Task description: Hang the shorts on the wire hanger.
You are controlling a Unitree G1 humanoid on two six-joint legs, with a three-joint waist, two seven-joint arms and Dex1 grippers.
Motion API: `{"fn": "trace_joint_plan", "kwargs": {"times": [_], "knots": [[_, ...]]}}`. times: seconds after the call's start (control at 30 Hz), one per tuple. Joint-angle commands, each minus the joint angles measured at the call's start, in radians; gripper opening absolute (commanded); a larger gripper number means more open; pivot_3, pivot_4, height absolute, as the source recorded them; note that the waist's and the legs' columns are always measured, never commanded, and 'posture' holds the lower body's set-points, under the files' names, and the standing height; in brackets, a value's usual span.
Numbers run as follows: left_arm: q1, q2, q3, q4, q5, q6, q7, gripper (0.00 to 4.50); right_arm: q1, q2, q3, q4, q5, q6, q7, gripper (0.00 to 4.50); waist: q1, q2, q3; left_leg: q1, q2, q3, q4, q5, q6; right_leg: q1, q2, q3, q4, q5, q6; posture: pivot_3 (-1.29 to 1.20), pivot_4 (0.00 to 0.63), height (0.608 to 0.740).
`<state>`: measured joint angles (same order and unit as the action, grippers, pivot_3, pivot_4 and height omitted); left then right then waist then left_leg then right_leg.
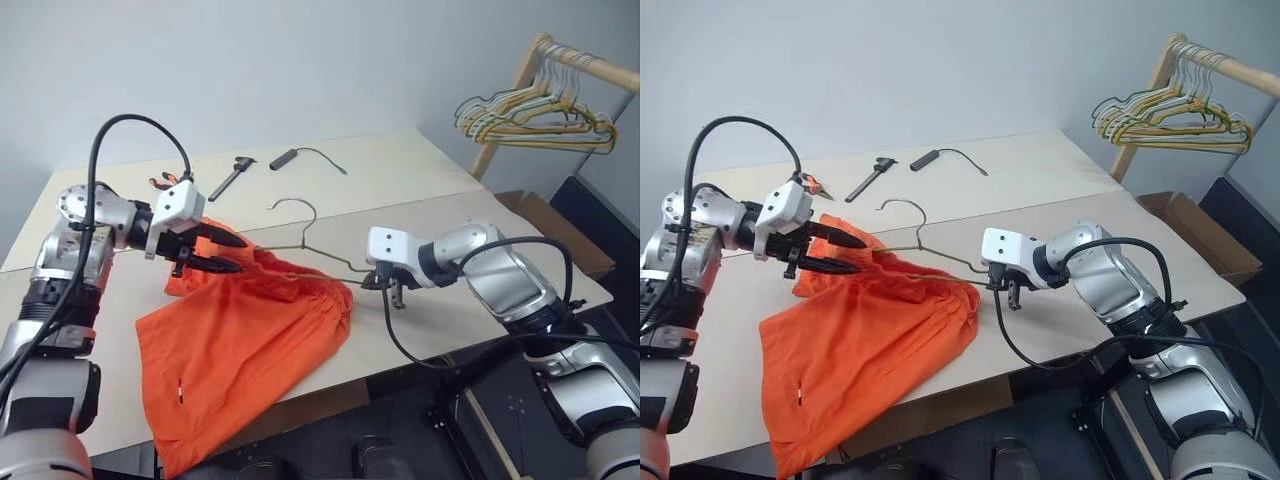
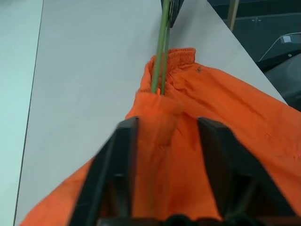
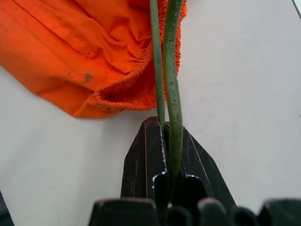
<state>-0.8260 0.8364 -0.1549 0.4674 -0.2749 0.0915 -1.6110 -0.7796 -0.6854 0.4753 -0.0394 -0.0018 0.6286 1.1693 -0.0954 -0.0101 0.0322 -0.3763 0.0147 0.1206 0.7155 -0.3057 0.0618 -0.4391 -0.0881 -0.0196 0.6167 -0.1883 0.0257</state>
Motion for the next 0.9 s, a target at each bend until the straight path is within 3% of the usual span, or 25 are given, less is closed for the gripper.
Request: {"fn": "trace_joint_plan", "kwargs": {"times": [0.03, 0.1, 0.13, 0.4, 0.63, 0.87, 0.9], "knots": [[-0.039, -0.010, -0.009, 0.036, 0.017, -0.026, -0.003, 0.79, -0.027, -0.006, -0.016, -0.052, -0.009, -0.020, 0.009, 0.00, -0.002, 0.000, 0.000, 0.000, 0.000, 0.000, 0.000, 0.000, 0.000, 0.000, 0.000, 0.000, 0.000, 0.000, 0.000, -0.11, 0.000, 0.740], [-0.044, -0.022, -0.011, 0.059, 0.037, -0.046, -0.003, 0.12, -0.026, -0.007, -0.019, -0.064, -0.009, -0.019, 0.015, 0.00, -0.003, 0.000, 0.000, 0.000, 0.000, 0.000, 0.000, 0.000, 0.000, 0.000, 0.000, 0.000, 0.000, 0.000, 0.000, -0.12, 0.000, 0.740], [-0.046, -0.027, -0.012, 0.069, 0.043, -0.056, -0.003, 0.02, -0.025, -0.006, -0.022, -0.074, -0.007, -0.016, 0.019, 0.00, -0.004, 0.000, 0.000, 0.000, 0.000, 0.000, 0.000, 0.000, 0.000, 0.000, 0.000, 0.000, 0.000, 0.000, 0.000, -0.12, 0.000, 0.740], [-0.042, -0.047, 0.010, 0.087, 0.031, -0.130, 0.002, 0.02, -0.017, 0.001, -0.028, -0.099, -0.002, -0.010, 0.020, 0.00, -0.004, 0.000, 0.000, -0.001, 0.000, 0.000, 0.001, 0.000, 0.000, -0.001, -0.001, 0.000, 0.001, 0.000, 0.001, -0.12, 0.000, 0.740], [-0.038, -0.063, 0.031, 0.103, 0.047, -0.161, 0.032, 2.16, -0.017, 0.009, -0.024, -0.084, -0.008, -0.009, 0.011, 0.00, -0.004, 0.000, 0.000, -0.001, 0.000, 0.000, 0.002, -0.001, 0.001, -0.001, -0.001, 0.000, 0.001, 0.001, 0.001, -0.12, 0.000, 0.740], [-0.038, -0.049, 0.003, 0.104, 0.046, -0.128, -0.001, 2.16, -0.017, 0.011, -0.023, -0.086, -0.007, -0.009, 0.011, 0.00, -0.006, 0.000, 0.000, -0.001, 0.000, 0.000, 0.003, -0.001, 0.001, -0.001, -0.001, 0.000, 0.001, 0.001, 0.001, -0.12, 0.000, 0.740], [-0.036, -0.045, -0.006, 0.102, 0.037, -0.127, -0.003, 1.99, -0.017, 0.011, -0.023, -0.085, -0.007, -0.011, 0.011, 0.00, -0.006, 0.000, 0.000, -0.001, 0.000, 0.000, 0.003, -0.001, 0.001, -0.001, -0.001, 0.000, 0.001, 0.001, 0.001, -0.13, 0.000, 0.740]]}}
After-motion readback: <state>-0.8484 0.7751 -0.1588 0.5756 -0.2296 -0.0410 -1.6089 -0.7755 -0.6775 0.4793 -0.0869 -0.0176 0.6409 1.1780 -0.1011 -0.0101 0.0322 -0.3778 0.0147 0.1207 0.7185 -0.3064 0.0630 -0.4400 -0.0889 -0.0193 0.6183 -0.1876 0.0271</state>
